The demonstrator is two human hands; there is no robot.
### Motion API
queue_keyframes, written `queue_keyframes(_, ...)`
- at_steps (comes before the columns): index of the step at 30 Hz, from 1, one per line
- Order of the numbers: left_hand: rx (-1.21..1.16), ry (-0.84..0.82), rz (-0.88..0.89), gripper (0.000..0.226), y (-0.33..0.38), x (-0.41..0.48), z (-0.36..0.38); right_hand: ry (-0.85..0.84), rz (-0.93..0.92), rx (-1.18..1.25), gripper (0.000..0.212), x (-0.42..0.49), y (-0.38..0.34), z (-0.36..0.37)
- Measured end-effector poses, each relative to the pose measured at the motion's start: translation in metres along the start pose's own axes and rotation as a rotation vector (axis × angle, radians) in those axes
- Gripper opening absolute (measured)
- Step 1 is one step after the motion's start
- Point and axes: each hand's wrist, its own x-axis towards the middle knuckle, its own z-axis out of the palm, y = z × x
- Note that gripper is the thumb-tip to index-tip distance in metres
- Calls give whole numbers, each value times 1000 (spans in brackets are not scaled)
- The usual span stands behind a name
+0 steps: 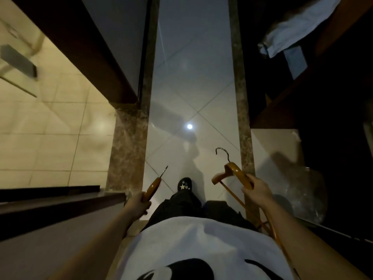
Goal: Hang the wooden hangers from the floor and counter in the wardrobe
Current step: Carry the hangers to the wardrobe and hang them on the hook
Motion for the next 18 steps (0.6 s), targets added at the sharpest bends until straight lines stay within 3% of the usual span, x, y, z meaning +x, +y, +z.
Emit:
queue_keyframes(6,151,-39,169,34,123,45,-42,70,158,72,38,26,-4,-38)
queue_keyframes(10,210,-65,289,29,203,73,-50,71,191,112,7,57,-17,-73)
queue_keyframes(12,219,-76,309,28,238,87,-52,46,202,116,17,79,-28,-93)
queue_keyframes(16,214,-87,318,31,293,114,-58,20,155,111,16,140,-57,-142)
queue_keyframes(18,233,-76,276,29,316,123,-63,6,133,77,30,174,-73,-166)
